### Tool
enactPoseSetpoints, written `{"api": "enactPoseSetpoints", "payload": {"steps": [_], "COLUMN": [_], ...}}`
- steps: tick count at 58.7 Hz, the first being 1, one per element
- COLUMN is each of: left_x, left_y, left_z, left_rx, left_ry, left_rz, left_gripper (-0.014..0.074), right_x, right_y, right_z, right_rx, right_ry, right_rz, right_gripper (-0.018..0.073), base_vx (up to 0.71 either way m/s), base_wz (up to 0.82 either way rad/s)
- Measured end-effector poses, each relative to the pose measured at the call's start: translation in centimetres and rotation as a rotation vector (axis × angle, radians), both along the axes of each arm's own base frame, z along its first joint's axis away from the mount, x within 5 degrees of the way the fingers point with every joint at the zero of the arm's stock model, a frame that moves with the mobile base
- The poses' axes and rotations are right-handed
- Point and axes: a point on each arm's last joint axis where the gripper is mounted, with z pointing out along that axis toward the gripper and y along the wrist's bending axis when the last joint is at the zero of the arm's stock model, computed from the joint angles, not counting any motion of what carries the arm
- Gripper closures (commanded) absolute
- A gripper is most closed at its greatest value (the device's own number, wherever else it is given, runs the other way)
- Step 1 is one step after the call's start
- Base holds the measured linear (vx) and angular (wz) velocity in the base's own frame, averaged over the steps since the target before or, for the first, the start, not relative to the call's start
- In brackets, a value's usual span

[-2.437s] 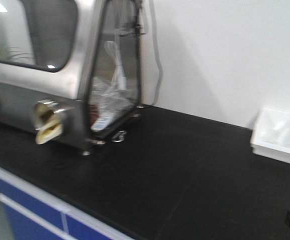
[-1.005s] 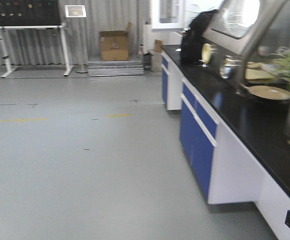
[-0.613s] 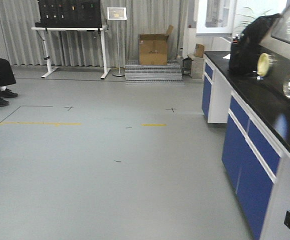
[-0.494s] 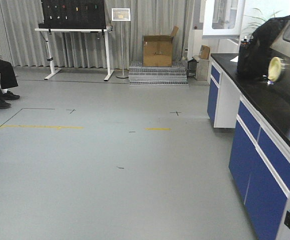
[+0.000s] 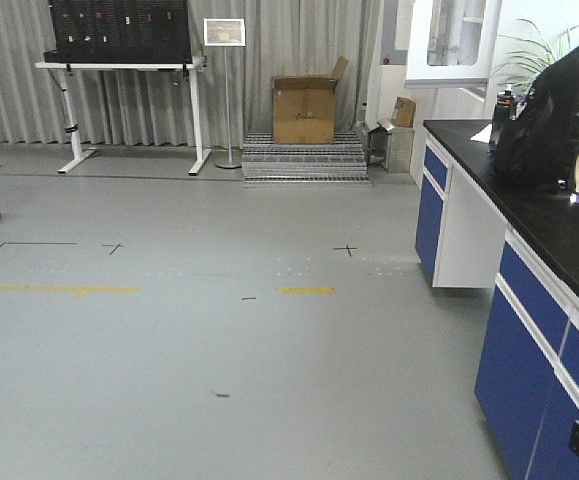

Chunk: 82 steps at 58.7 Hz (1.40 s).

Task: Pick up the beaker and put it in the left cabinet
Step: 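Drive the base away from the bench toward the white cabinet, holding the beaker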

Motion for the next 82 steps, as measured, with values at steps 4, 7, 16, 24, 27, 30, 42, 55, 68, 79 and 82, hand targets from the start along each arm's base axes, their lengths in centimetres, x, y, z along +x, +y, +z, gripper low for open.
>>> {"api": "enactPoseSetpoints", "payload": {"steps": [4, 7, 16, 24, 27, 30, 42, 55, 68, 79, 82], "left_x": [0.0, 0.0, 0.0, 0.0, 0.0, 0.0, 0.0, 0.0, 0.0, 0.0, 0.0], "left_y": [0.0, 0.0, 0.0, 0.0, 0.0, 0.0, 0.0, 0.0, 0.0, 0.0, 0.0], "left_z": [0.0, 0.0, 0.0, 0.0, 0.0, 0.0, 0.0, 0.0, 0.0, 0.0, 0.0], "left_rx": [0.0, 0.0, 0.0, 0.0, 0.0, 0.0, 0.0, 0.0, 0.0, 0.0, 0.0], "left_ry": [0.0, 0.0, 0.0, 0.0, 0.0, 0.0, 0.0, 0.0, 0.0, 0.0, 0.0], "left_rz": [0.0, 0.0, 0.0, 0.0, 0.0, 0.0, 0.0, 0.0, 0.0, 0.0, 0.0], "left_gripper": [0.0595, 0.0595, 0.0595, 0.0595, 0.0595, 0.0595, 0.0595, 0.0595, 0.0595, 0.0596, 0.0596], "right_x": [0.0, 0.0, 0.0, 0.0, 0.0, 0.0, 0.0, 0.0, 0.0, 0.0, 0.0], "right_y": [0.0, 0.0, 0.0, 0.0, 0.0, 0.0, -0.01, 0.0, 0.0, -0.01, -0.01], "right_z": [0.0, 0.0, 0.0, 0.0, 0.0, 0.0, -0.01, 0.0, 0.0, -0.01, -0.01], "right_rx": [0.0, 0.0, 0.0, 0.0, 0.0, 0.0, 0.0, 0.0, 0.0, 0.0, 0.0], "right_ry": [0.0, 0.0, 0.0, 0.0, 0.0, 0.0, 0.001, 0.0, 0.0, 0.001, 0.001], "right_rz": [0.0, 0.0, 0.0, 0.0, 0.0, 0.0, -0.001, 0.0, 0.0, -0.001, -0.001], "right_gripper": [0.0565, 0.0565, 0.0565, 0.0565, 0.0565, 0.0565, 0.0565, 0.0565, 0.0565, 0.0565, 0.0565], "base_vx": [0.68, 0.69, 0.7, 0.72, 0.73, 0.74, 0.75, 0.77, 0.77, 0.75, 0.75], "base_wz": [-0.1, -0.1, -0.06, 0.0, 0.03, 0.03, 0.02, -0.01, -0.03, 0.06, 0.11]}}
